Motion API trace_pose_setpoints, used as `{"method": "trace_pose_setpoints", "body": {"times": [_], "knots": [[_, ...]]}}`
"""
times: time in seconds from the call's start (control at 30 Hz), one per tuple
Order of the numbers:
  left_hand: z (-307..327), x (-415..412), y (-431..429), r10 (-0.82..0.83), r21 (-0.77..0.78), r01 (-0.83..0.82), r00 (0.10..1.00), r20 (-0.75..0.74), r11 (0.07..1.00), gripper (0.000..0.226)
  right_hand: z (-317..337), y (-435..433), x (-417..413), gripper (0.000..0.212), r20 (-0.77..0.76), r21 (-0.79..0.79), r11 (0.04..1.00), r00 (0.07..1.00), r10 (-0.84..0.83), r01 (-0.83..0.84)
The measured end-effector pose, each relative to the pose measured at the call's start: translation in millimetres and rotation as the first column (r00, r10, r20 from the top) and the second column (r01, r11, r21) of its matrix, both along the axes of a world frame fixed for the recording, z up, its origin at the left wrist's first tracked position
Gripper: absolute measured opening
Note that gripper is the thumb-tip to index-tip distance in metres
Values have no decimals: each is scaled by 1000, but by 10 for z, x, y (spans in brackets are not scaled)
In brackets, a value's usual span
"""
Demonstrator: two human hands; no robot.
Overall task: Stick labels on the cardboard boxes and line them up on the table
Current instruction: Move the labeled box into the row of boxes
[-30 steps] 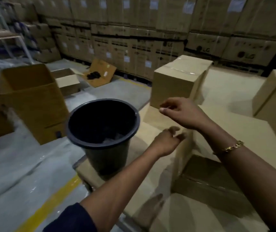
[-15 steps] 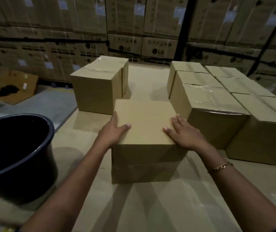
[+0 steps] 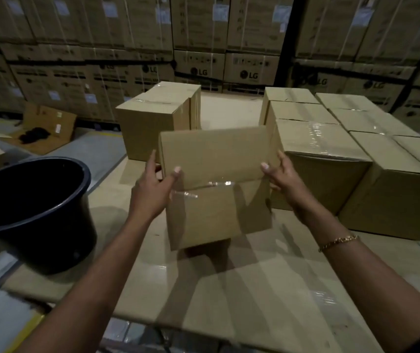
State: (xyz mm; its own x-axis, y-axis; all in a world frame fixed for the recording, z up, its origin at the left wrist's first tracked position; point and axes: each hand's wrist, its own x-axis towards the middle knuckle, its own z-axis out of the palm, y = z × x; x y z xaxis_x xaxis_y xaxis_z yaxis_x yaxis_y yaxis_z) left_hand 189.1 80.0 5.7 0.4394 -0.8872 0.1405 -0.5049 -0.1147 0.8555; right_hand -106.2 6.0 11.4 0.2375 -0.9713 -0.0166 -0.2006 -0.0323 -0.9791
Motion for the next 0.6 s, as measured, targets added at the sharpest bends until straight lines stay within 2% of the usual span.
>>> {"method": "trace_pose_setpoints", "body": {"times": [0.07,0.17,0.23,0.3,0.37,0.43,0.47,0.53,0.6], "knots": [[113,55,-106,-2,24,0,998,61,1000,82,95,-126,-10,102,-10,-31,999,1000,8,-8],[120,39,-208,-91,82,94,995,-37,992,84,63,-181,0,88,-111,-8,999,993,44,-45],[84,-5,-223,-195,166,195,981,-14,967,86,-5,-158,-3,73,-269,-14,998,961,60,-66],[76,-13,-231,-267,285,245,963,43,927,85,-23,-135,-7,54,-448,-42,995,892,62,-91],[132,7,-233,-280,392,172,931,235,904,78,-45,-135,-24,48,-571,-127,984,821,28,-122],[239,-63,-163,-262,419,3,784,563,908,68,-73,-148,-41,51,-666,-183,969,746,3,-167],[282,-152,-92,-252,394,-46,701,668,918,65,-88,-156,-50,53,-698,-198,964,716,-11,-178],[308,-358,72,-265,386,-63,625,734,920,66,-114,-157,-65,54,-742,-223,955,669,-36,-197],[297,-510,221,-311,432,-61,606,732,900,70,-133,-134,-89,55,-758,-245,946,651,-50,-214]]}}
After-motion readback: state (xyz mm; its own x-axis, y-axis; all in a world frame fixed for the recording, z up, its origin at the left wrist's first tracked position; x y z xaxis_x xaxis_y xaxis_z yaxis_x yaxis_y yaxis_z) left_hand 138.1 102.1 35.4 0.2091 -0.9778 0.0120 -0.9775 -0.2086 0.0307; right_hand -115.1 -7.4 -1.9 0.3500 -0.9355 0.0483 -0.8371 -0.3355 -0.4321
